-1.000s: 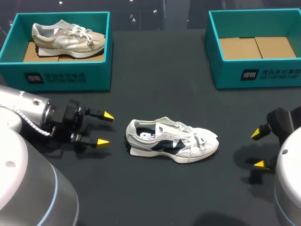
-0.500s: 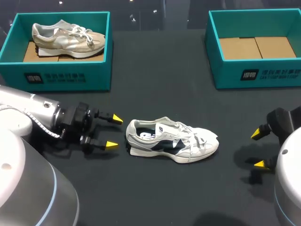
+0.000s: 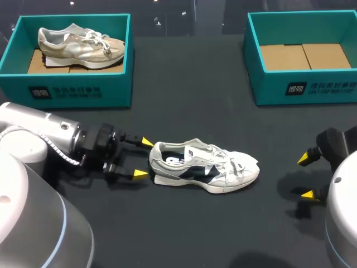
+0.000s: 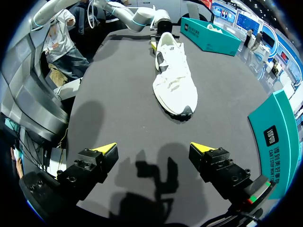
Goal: Take the shoe out of the shoebox, open the shoe tongue, remove and reinsert the insole, then place the shoe into the shoebox
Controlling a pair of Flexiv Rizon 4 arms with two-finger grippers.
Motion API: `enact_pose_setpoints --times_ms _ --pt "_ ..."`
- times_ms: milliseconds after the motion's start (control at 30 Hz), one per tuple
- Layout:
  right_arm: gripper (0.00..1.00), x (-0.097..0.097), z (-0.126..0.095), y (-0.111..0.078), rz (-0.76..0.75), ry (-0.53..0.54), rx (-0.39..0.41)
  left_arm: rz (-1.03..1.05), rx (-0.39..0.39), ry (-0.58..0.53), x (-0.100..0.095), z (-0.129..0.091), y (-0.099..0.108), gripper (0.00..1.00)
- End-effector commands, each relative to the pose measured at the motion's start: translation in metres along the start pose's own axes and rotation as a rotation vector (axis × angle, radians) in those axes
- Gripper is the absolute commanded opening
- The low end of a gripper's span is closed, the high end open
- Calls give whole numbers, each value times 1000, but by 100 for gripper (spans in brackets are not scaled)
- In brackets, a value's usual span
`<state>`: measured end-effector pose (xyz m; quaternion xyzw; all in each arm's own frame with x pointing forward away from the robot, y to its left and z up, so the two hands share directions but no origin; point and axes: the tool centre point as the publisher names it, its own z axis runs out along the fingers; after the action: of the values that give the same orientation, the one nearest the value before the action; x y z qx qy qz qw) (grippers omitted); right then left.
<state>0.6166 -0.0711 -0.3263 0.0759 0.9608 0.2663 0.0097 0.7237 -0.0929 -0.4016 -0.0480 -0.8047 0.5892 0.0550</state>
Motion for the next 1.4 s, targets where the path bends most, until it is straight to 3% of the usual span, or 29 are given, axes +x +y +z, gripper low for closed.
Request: enact_pose_setpoints --times_ms 33,1400 --pt "100 2 -1 0 -1 -3 1 0 -1 2 0 9 1 100" --pt "100 2 -1 0 -1 -3 1 -7 14 6 0 62 -8 100"
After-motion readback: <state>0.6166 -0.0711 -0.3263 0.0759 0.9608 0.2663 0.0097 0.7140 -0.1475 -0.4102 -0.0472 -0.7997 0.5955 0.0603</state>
